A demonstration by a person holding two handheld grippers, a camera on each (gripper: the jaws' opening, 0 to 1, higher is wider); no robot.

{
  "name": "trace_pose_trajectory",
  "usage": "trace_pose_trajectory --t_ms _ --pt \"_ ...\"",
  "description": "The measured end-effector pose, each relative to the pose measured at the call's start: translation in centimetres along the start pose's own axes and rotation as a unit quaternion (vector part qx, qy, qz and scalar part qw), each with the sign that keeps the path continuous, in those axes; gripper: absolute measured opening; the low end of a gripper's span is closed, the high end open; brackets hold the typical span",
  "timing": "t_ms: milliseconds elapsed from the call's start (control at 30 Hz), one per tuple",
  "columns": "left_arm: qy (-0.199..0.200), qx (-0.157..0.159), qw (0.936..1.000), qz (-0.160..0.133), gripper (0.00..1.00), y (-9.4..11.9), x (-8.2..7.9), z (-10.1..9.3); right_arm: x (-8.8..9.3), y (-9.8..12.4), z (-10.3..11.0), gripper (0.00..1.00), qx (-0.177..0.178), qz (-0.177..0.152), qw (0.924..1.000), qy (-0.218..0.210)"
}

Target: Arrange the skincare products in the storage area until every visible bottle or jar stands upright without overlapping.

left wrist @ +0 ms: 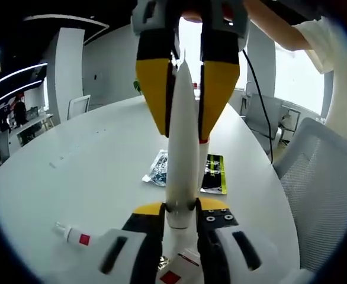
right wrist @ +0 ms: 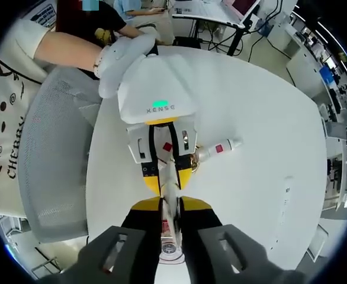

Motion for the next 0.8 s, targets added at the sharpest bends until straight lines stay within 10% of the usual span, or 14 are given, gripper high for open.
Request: trace_pose_trajectory --t_ms 800 --pt "0.0 0.003 1.0 -0.002 0.24 0.42 -0.27 0.11 -0.12 -0.27 -0.47 0.18 -0.006 0.0 0.9998 -0.017"
Point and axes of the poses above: the point that each gripper's makers call its tool centre point, and the gripper's own axes: y roughly backward along the fingers, z roughly to its left, x roughly out of its underside, the point moved 4 cm from there along y, roughly backward along the fingers, and after that the axes turned 3 degrees about -x, right-handed, at the moved point
